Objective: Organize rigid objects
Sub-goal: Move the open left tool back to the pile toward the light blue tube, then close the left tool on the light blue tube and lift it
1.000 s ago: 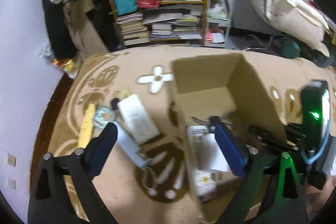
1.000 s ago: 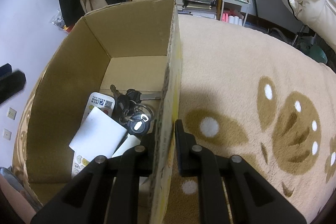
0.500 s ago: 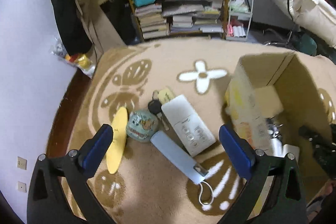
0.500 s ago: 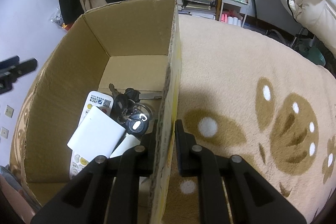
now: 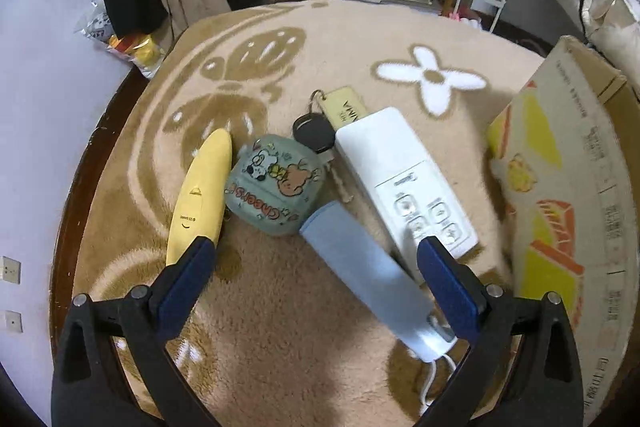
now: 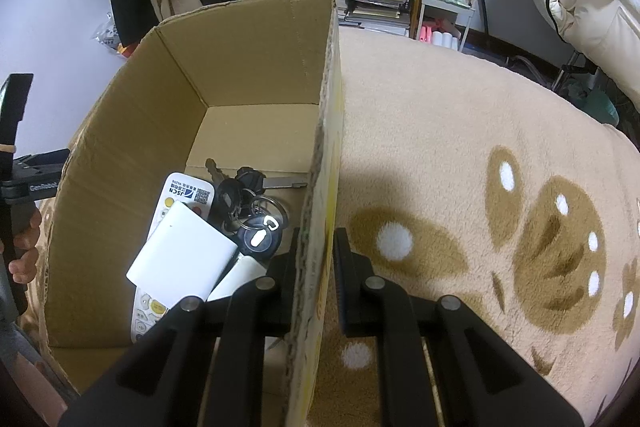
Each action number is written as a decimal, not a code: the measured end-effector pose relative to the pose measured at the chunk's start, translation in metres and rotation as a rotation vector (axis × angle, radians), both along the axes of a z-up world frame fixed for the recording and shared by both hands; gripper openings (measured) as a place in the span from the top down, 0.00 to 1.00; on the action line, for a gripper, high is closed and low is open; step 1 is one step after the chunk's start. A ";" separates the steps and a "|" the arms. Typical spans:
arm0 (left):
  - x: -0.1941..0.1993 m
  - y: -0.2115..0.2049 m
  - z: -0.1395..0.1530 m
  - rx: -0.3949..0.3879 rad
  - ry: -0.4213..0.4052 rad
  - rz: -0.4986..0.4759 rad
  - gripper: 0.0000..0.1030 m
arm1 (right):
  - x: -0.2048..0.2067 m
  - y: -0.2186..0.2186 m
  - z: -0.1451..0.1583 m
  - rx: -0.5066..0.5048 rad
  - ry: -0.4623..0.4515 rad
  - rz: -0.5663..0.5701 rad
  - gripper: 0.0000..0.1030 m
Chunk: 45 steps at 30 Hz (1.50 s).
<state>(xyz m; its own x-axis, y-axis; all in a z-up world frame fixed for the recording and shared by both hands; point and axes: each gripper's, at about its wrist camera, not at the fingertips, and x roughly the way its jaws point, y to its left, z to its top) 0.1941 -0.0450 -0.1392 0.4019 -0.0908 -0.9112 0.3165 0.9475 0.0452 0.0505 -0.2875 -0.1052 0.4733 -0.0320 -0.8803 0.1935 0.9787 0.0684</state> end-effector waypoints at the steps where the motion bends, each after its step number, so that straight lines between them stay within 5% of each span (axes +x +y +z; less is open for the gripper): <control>1: 0.001 0.001 -0.002 0.007 0.004 0.005 0.03 | 0.000 0.001 0.000 -0.001 0.000 0.000 0.87; 14: 0.006 0.011 -0.014 -0.028 0.053 0.043 0.01 | 0.000 0.000 0.000 -0.003 0.000 0.000 0.87; 22: -0.002 0.003 -0.017 0.100 0.031 0.014 0.02 | -0.001 -0.002 0.000 -0.004 0.000 0.000 0.87; 28: -0.007 -0.001 -0.019 0.071 0.045 0.001 0.23 | -0.001 -0.002 0.000 -0.004 0.000 0.000 0.87; 34: -0.016 -0.005 -0.017 -0.027 0.057 -0.014 0.64 | -0.001 -0.002 0.000 -0.005 0.000 0.000 0.87; 39: -0.019 -0.012 -0.013 0.040 0.055 -0.003 0.75 | -0.001 -0.001 0.000 -0.006 0.000 0.001 0.87; 45: -0.024 -0.008 -0.005 0.073 0.046 -0.007 0.75 | -0.001 -0.001 0.000 -0.005 0.000 -0.001 0.87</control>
<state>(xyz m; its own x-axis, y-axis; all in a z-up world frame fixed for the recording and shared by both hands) 0.1699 -0.0529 -0.1438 0.3594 -0.0262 -0.9328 0.3261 0.9401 0.0992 0.0498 -0.2888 -0.1053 0.4729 -0.0367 -0.8803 0.1944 0.9789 0.0636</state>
